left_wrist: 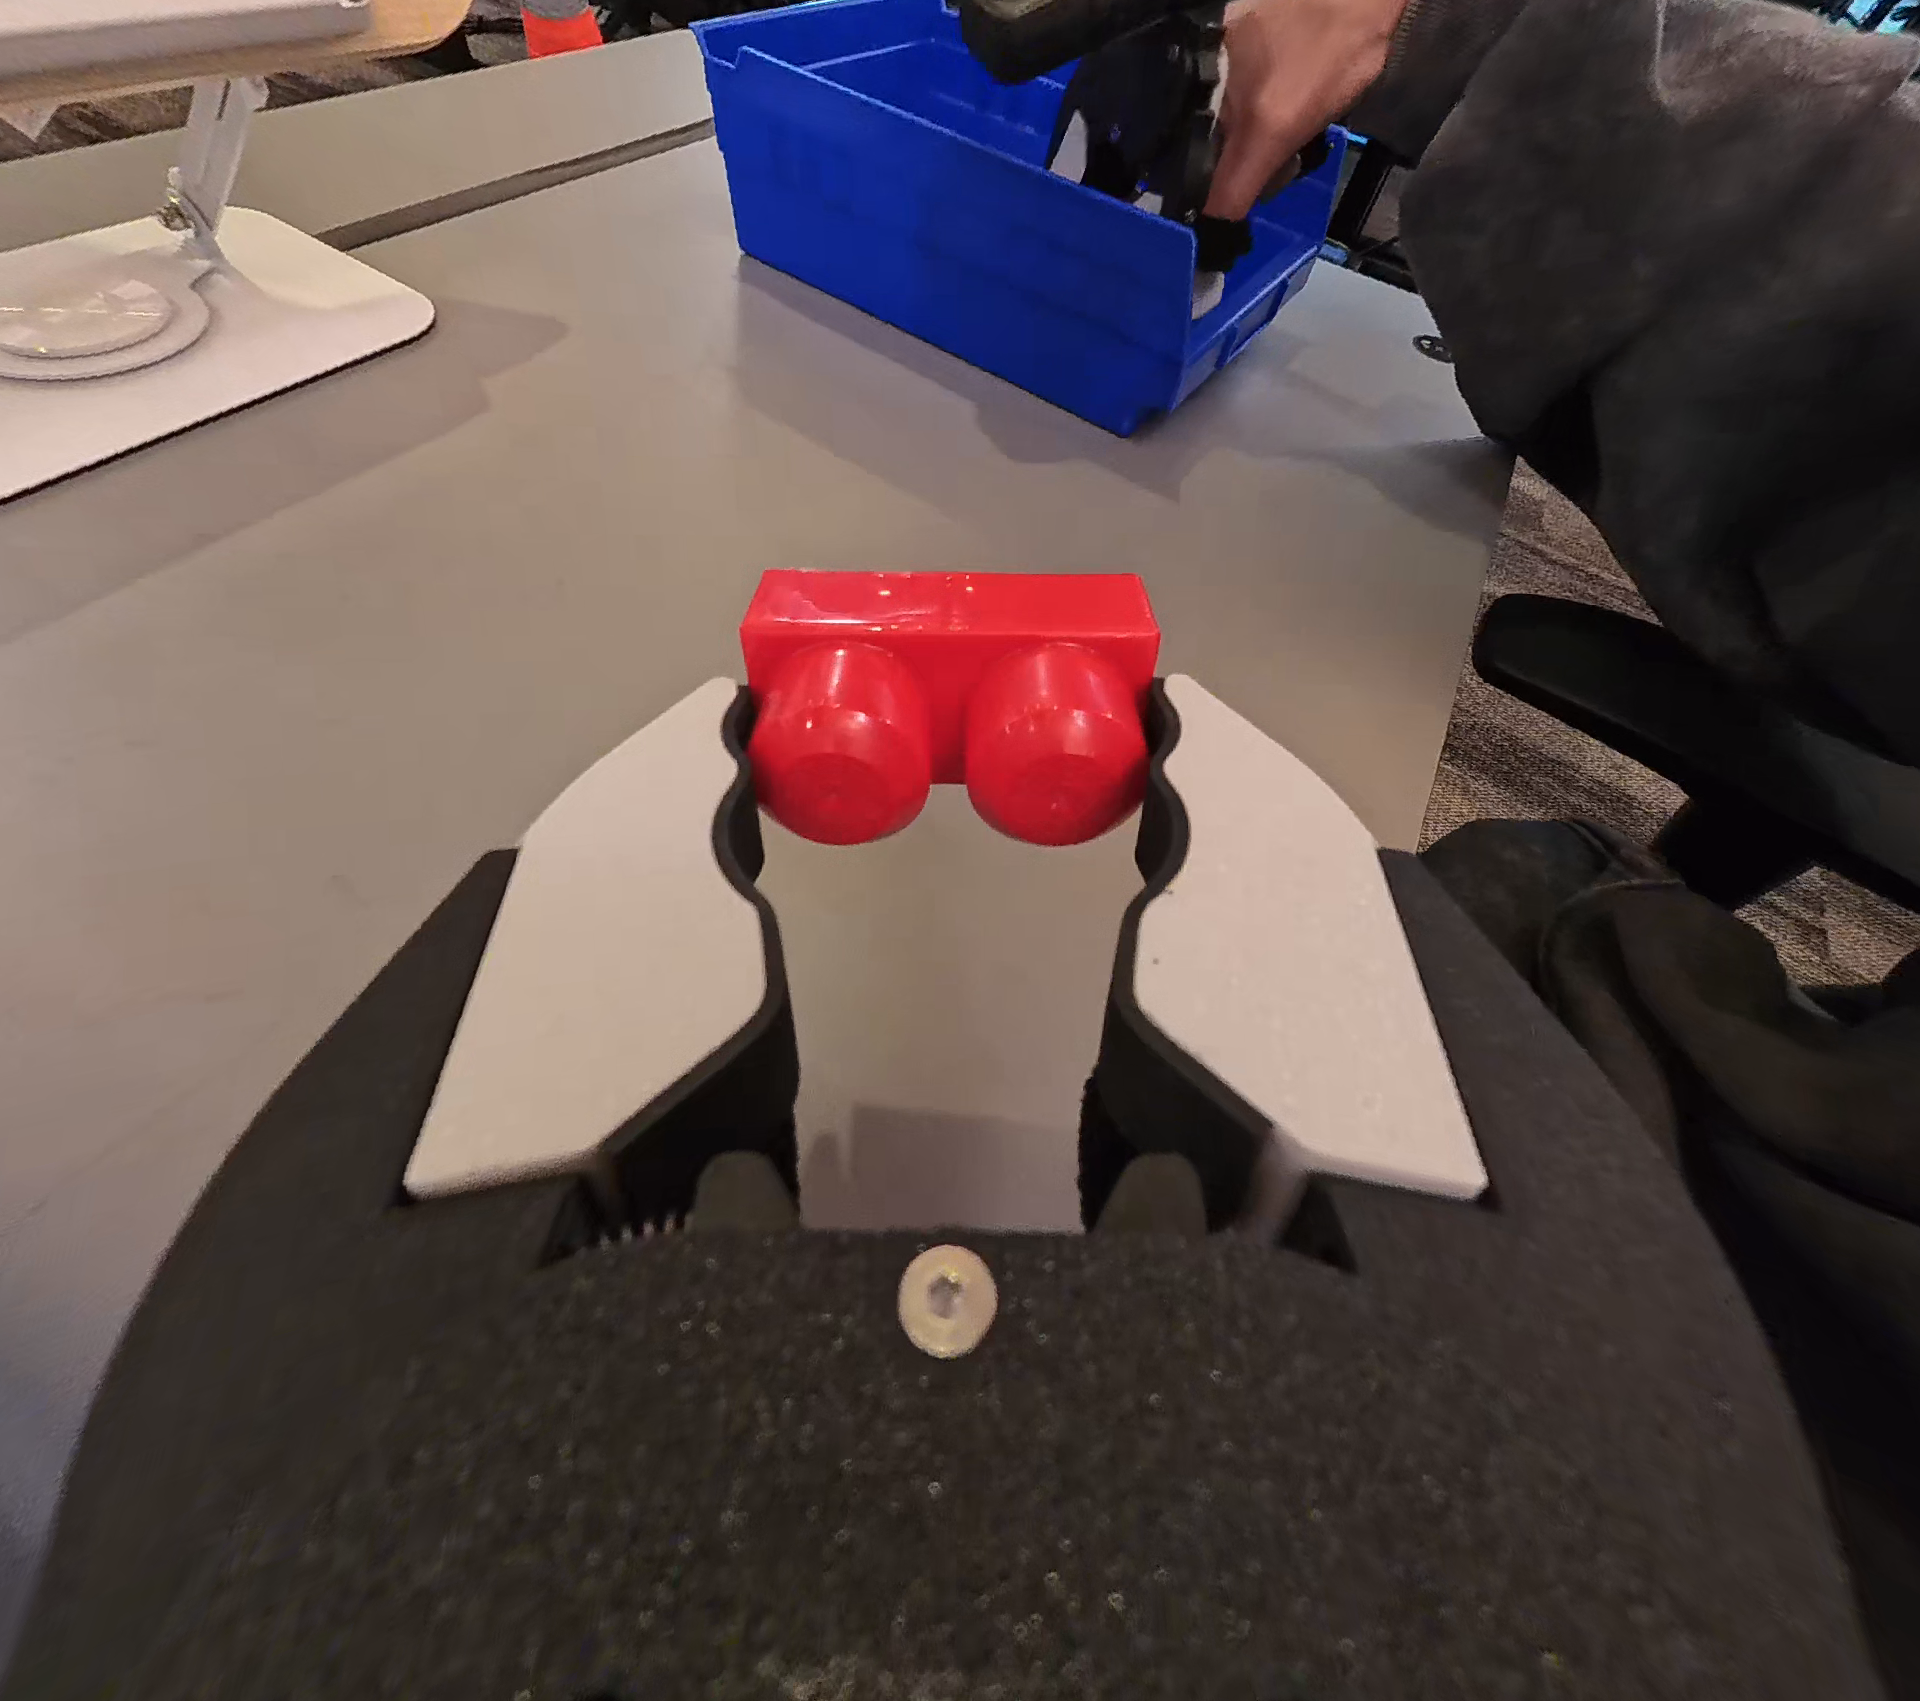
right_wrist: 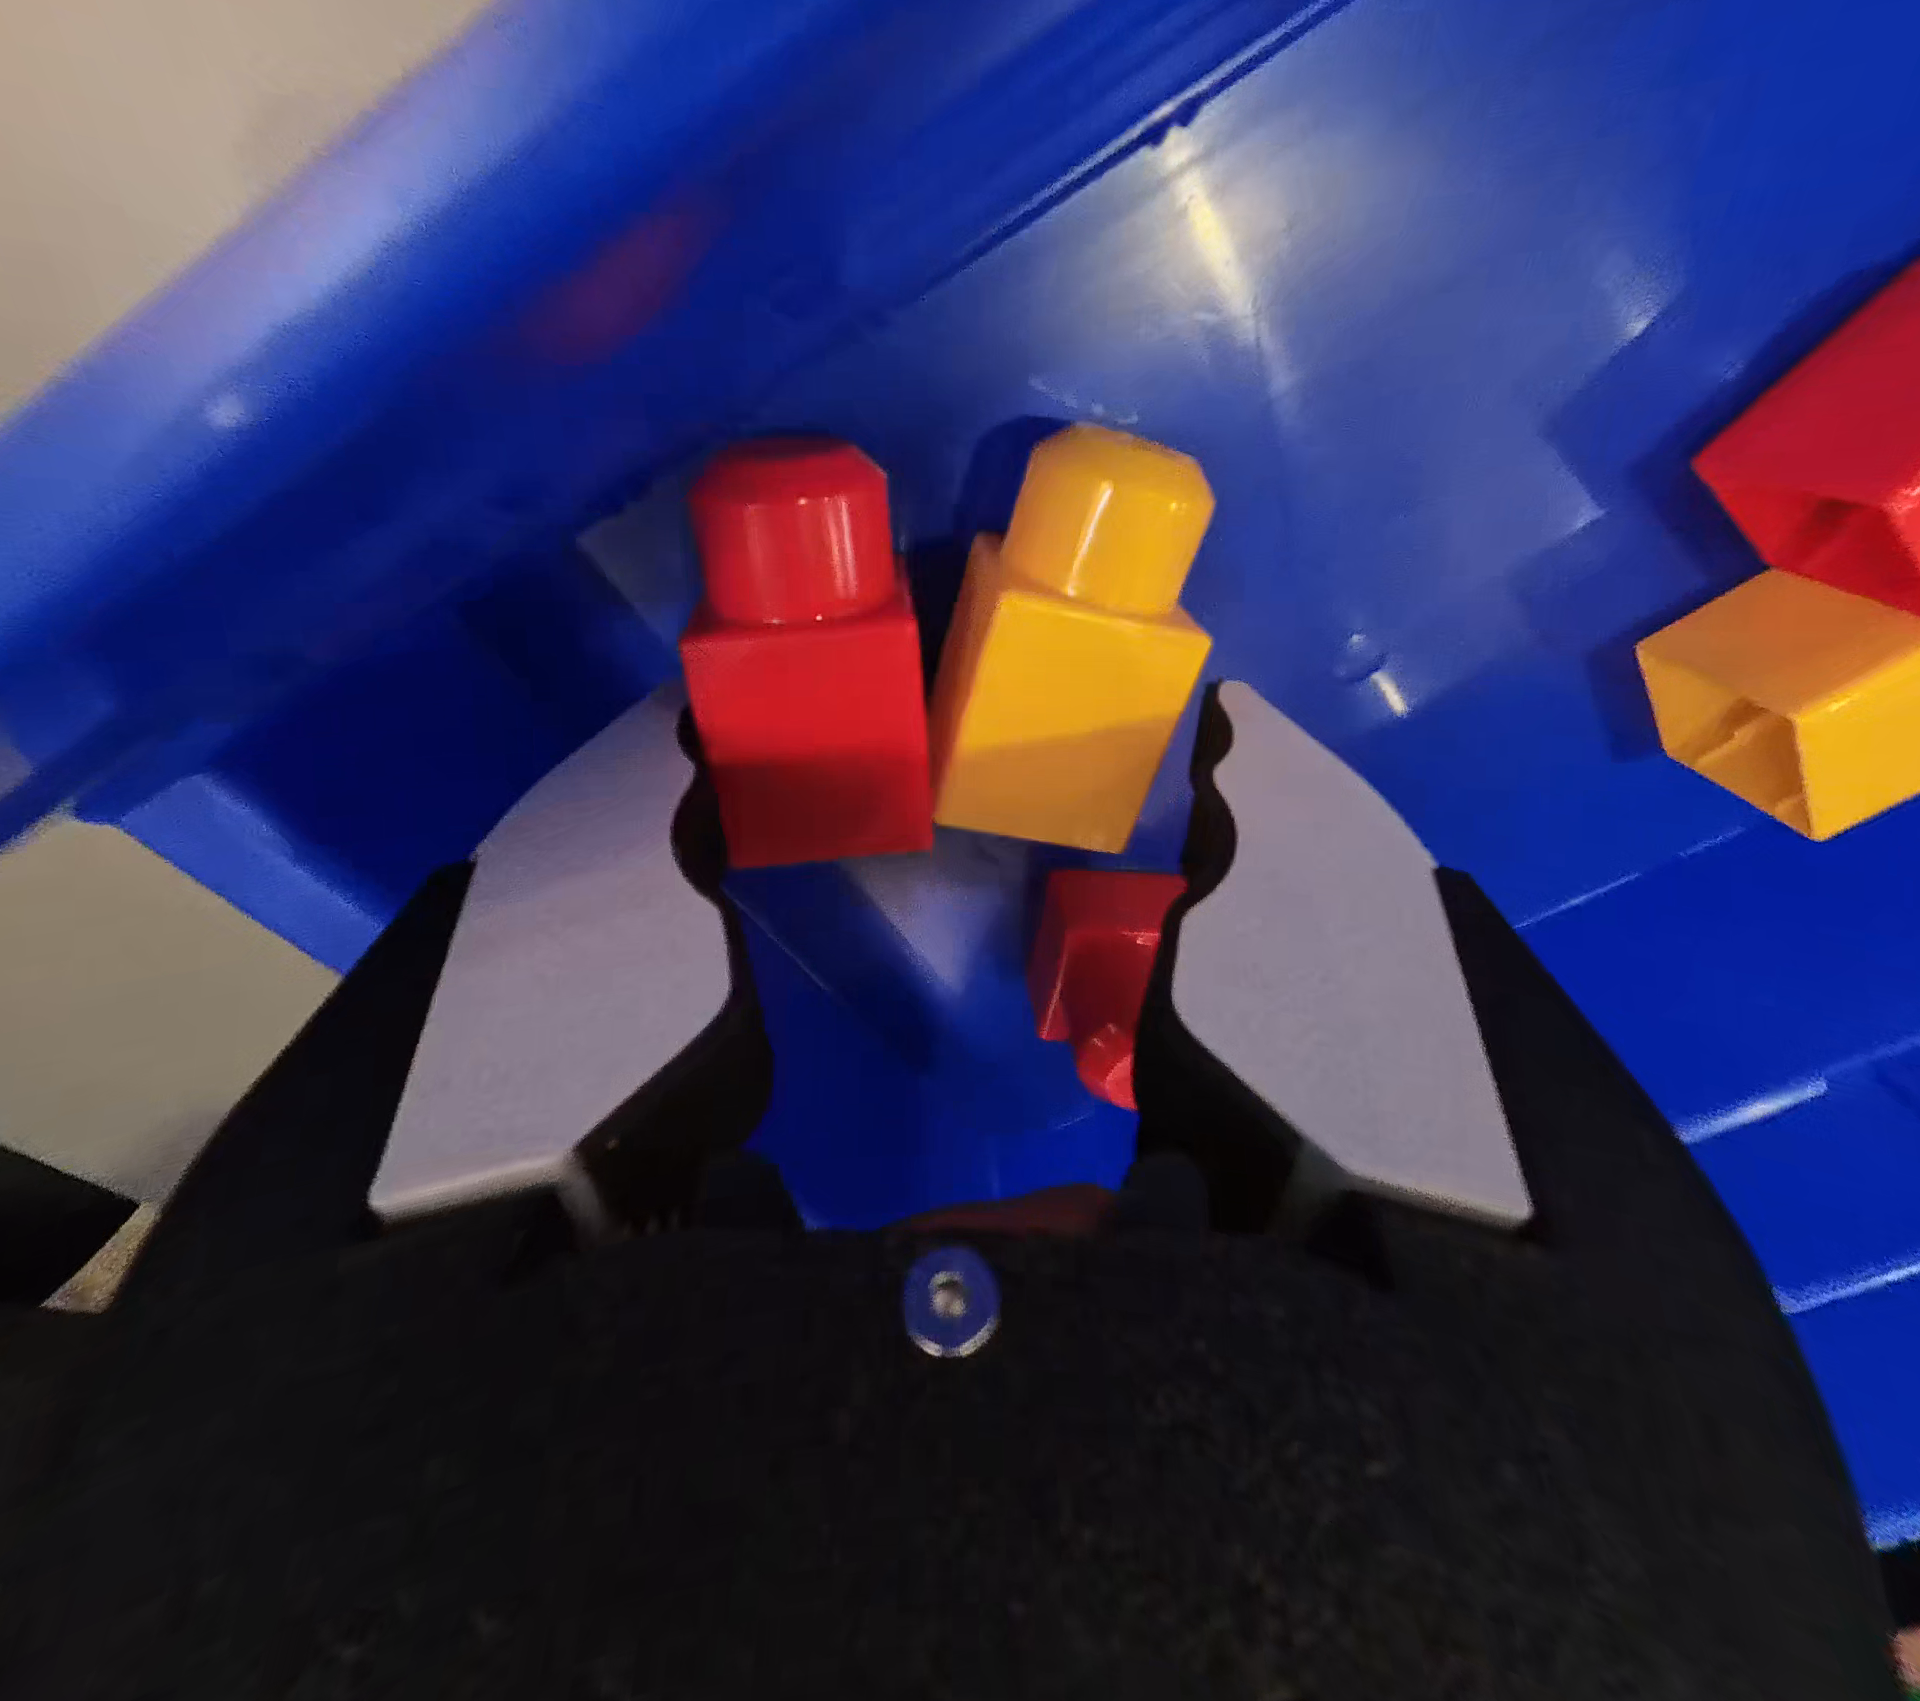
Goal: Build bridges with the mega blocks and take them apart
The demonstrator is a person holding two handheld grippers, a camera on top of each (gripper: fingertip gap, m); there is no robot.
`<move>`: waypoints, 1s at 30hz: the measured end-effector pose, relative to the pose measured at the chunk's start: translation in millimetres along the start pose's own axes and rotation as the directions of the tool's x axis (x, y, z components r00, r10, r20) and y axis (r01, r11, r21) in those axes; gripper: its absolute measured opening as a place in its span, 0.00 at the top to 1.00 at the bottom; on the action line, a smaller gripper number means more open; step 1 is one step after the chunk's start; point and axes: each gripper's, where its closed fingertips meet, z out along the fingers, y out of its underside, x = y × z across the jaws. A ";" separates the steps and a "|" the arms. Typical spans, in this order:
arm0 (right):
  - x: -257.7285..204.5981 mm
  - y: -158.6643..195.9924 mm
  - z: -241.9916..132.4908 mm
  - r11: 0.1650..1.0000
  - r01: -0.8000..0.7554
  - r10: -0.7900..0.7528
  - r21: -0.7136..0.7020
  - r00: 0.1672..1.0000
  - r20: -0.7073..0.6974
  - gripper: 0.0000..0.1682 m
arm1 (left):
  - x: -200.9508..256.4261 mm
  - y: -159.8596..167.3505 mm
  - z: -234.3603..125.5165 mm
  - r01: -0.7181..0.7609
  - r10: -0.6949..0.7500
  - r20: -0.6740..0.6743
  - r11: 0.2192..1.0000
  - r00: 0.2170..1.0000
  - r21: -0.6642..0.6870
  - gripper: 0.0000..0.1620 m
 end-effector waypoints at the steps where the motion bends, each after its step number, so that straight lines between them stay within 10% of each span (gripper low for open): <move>1: 1.2 0.7 -3.4 1.000 -0.003 0.003 0.014 1.000 -0.011 0.48 | -0.1 0.4 0.2 -0.001 0.001 0.002 1.000 1.000 -0.002 0.57; 7: -1.0 -16.3 -113.4 0.888 -0.053 0.138 0.456 0.978 -0.154 0.47 | 0.3 4.1 1.9 -0.013 0.014 0.007 1.000 1.000 -0.028 0.57; 10: -68.0 -58.6 -195.4 0.496 -0.011 0.079 0.868 0.996 -0.033 0.51 | -1.3 4.9 3.2 -0.020 0.021 0.010 0.999 1.000 -0.033 0.57; 13: -150.7 -89.6 -204.5 0.220 -0.187 -0.088 0.957 0.974 0.210 0.53 | -3.4 7.7 6.7 -0.012 0.012 0.006 0.999 1.000 -0.044 0.57; 18: -229.1 -120.2 -131.4 0.282 -0.244 -0.136 0.928 0.947 0.290 0.51 | -4.0 13.6 12.9 -0.010 0.010 -0.003 0.997 1.000 -0.078 0.57; 23: -241.7 -124.0 -133.5 0.290 -0.196 -0.158 0.937 0.955 0.249 0.53 | -22.6 15.0 31.5 -0.024 0.020 -0.015 0.953 1.000 -0.301 0.57; 30: -243.2 -122.3 -127.2 0.332 -0.173 -0.169 0.927 0.956 0.239 0.57 | -70.0 15.3 75.9 -0.365 0.339 -0.179 0.635 0.923 -0.681 0.57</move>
